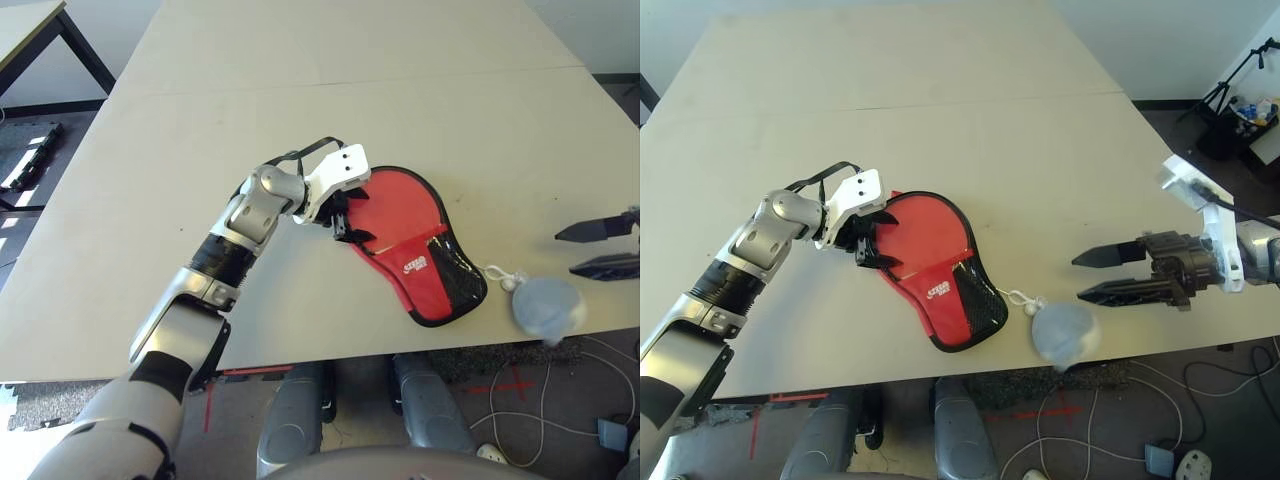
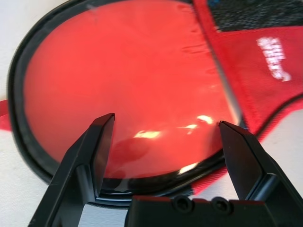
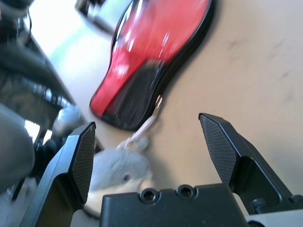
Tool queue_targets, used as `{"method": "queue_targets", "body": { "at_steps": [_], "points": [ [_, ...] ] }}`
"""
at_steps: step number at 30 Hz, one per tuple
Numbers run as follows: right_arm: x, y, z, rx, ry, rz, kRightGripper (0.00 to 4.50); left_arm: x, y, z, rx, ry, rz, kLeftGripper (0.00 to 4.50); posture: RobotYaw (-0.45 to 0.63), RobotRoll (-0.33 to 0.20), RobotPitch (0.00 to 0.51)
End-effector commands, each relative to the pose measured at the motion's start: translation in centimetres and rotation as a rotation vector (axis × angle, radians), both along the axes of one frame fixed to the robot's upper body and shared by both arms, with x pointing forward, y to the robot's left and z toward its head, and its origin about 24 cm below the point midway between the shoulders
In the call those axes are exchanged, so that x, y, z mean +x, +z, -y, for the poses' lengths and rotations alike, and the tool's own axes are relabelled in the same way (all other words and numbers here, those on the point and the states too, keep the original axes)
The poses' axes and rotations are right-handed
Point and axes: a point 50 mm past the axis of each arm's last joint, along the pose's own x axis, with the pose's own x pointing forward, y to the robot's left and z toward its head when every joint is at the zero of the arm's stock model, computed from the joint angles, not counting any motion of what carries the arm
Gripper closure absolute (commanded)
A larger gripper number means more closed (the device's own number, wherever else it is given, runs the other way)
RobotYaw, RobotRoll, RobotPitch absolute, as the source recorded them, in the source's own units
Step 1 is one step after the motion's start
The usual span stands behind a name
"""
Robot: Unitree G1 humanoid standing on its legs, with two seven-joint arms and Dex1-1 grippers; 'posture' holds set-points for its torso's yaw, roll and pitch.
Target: Store the ping-pong paddle in its case and zip it.
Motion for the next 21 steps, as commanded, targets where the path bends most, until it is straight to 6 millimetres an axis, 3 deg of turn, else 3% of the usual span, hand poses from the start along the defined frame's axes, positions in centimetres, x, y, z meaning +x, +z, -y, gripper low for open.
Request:
{"method": "queue_targets", "body": {
  "at_steps": [1,4,8,10,15,21],
  "points": [
    [1.2,0.2,0.7,0.067,-0.082,0.094,0.02,-0.2,2.3,0.3,-0.128,0.03,0.055,0.0,-0.12,0.0,0.186],
    [3.3,0.1,0.3,0.099,-0.211,0.284,0.02,0.8,5.4,-0.7,-0.341,0.205,0.152,0.0,-0.12,0.0,0.191],
    [5.2,0.2,0.4,0.115,-0.395,0.467,0.02,1.8,7.5,-4.2,-0.483,0.444,0.237,0.0,-0.1,0.0,0.197],
    [6.0,0.3,0.8,0.129,-0.537,0.586,0.02,2.4,7.9,-7.3,-0.542,0.621,0.28,0.0,-0.1,0.0,0.198],
    [6.8,-0.4,1.5,0.131,-0.738,0.68,0.02,2.4,7.7,-13.3,-0.645,0.94,0.355,0.0,-0.07,0.0,0.204],
    [7.4,-0.6,2.3,0.143,-0.943,0.743,0.02,1.2,5.1,-17.0,-0.699,1.172,0.403,0.0,-0.06,0.0,0.204]
  ]
}}
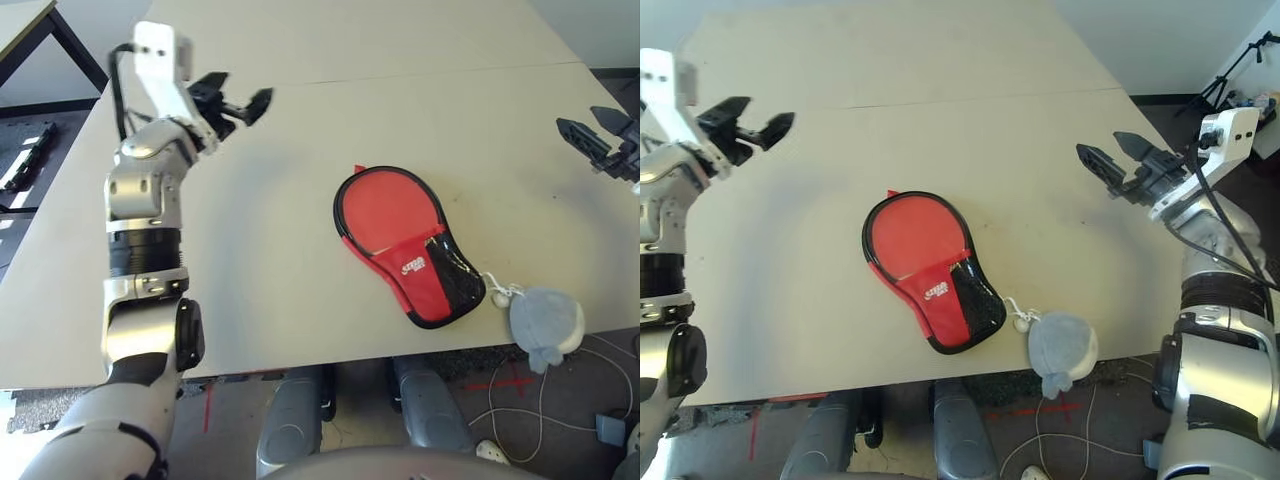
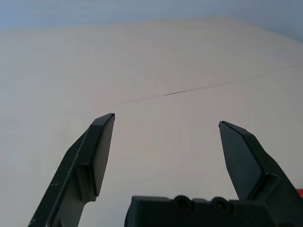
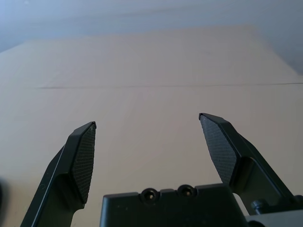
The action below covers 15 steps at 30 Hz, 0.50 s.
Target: Store the ping-pong paddle in its case and zip it.
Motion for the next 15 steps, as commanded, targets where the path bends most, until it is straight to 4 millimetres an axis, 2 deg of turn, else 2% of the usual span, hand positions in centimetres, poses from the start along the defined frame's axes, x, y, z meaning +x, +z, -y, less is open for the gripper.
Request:
{"method": "queue_targets", "body": {
  "at_steps": [1,11,15],
  "points": [
    [0.0,-0.1,0.9,0.033,-0.13,0.035,0.02,-0.8,-2.2,-1.7,-0.048,0.122,0.006,0.0,-0.06,0.0,0.203],
    [-0.1,-1.0,1.8,0.069,-0.249,0.032,0.02,-3.1,-6.5,-3.9,-0.088,0.293,-0.012,0.0,-0.05,0.0,0.207],
    [-0.1,-1.5,1.9,0.074,-0.263,0.0,0.02,-3.4,-7.0,-4.5,-0.09,0.34,0.005,0.0,-0.05,0.0,0.21]
  ]
}}
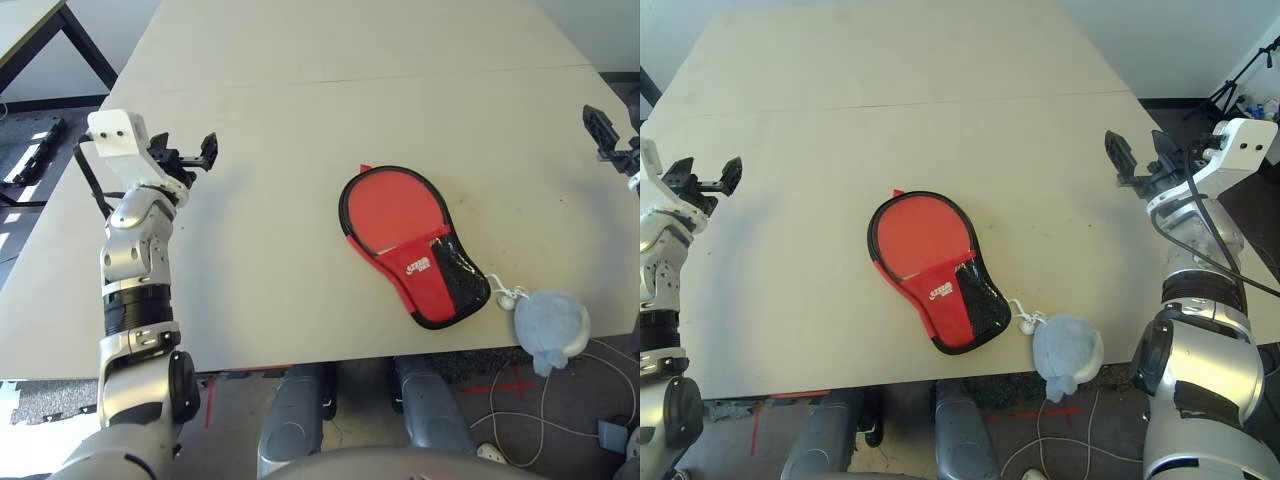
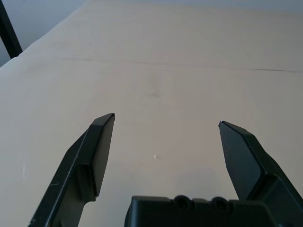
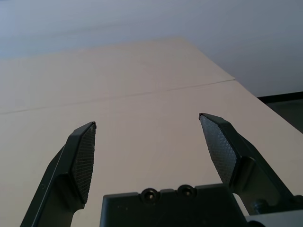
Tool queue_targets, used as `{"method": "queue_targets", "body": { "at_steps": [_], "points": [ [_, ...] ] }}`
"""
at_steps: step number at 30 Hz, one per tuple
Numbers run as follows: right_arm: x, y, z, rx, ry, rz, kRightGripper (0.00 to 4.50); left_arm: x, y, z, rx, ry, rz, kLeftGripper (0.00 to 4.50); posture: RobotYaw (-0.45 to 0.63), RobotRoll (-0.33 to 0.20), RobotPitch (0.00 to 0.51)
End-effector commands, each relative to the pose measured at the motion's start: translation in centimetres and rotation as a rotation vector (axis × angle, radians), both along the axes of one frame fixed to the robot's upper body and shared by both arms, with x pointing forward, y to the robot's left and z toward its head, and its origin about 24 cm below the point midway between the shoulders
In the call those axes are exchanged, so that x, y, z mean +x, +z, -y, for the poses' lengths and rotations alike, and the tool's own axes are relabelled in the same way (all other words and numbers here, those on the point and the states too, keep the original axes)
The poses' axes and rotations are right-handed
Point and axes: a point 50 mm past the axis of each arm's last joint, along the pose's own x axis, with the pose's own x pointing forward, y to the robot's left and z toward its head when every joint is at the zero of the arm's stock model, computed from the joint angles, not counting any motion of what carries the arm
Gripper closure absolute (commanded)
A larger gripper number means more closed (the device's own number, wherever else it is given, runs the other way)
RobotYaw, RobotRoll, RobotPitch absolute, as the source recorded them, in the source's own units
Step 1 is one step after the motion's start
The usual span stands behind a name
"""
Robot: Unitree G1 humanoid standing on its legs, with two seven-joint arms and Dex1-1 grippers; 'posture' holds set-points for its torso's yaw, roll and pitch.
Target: Store the ping-pong paddle in its case and zip it.
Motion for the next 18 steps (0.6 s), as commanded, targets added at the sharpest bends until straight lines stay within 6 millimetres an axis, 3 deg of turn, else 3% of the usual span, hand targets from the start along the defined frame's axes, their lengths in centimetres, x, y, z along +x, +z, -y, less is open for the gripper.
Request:
{"method": "queue_targets", "body": {
  "at_steps": [1,10,18],
  "points": [
    [-0.07,-0.64,0.24,0.014,-0.018,-0.032,0.02,-0.35,-0.08,-0.67,-0.011,0.053,0.031,0.0,-0.05,0.0,0.212],
    [0.2,-0.9,-0.16,0.014,0.005,-0.066,0.02,-0.44,-0.05,-0.91,0.053,0.073,0.03,0.0,-0.06,0.0,0.232],
    [0.37,-1.13,-0.43,0.01,0.021,-0.088,0.02,-0.25,-0.22,-0.71,0.056,0.071,0.028,0.0,-0.04,0.0,0.217]
  ]
}}
